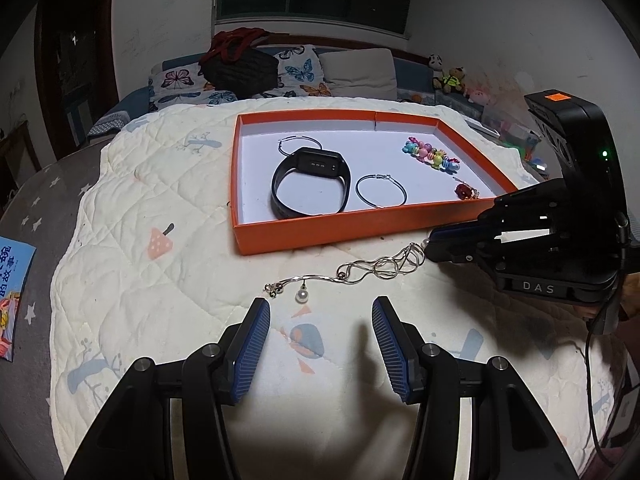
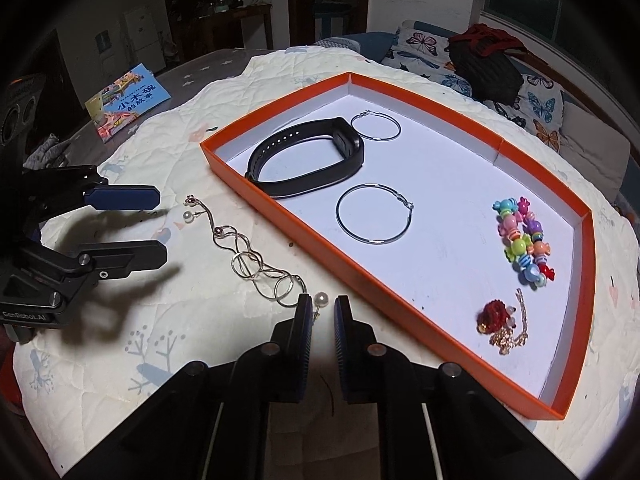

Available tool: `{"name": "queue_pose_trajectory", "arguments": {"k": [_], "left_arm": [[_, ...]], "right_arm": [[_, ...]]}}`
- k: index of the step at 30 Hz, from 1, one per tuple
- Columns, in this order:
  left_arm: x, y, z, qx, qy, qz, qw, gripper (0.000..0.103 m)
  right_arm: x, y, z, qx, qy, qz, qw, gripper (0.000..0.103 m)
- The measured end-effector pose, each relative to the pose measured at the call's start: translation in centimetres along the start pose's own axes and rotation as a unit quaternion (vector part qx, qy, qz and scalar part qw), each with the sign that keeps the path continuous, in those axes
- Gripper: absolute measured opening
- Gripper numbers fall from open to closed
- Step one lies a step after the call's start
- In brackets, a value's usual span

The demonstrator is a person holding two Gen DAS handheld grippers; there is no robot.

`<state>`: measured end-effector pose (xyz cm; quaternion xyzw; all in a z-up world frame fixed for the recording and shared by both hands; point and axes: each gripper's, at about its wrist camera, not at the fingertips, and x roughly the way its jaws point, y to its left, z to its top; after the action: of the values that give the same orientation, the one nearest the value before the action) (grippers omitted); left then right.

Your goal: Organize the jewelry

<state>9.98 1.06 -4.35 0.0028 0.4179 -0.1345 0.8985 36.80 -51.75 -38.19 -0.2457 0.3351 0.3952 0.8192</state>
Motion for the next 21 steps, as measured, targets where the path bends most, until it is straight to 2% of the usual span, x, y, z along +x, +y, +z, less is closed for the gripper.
{"name": "queue_pose_trajectory", "arguments": {"k": [11,21], "left_arm": [[-0.2,0.0,-0.1,-0.004,-0.003,-0.001,1.0,0.057],[0.7,-0.2,0.6,0.023,0.006,-0.002,0.9997,0.057]], "right_arm": [[0.5,0.6,0.4,-0.009,-0.001,-0.01,1.0,0.012],[-0.9,0.2,-0.7,0.009,-0.006,0.009,1.0,0.01]]}}
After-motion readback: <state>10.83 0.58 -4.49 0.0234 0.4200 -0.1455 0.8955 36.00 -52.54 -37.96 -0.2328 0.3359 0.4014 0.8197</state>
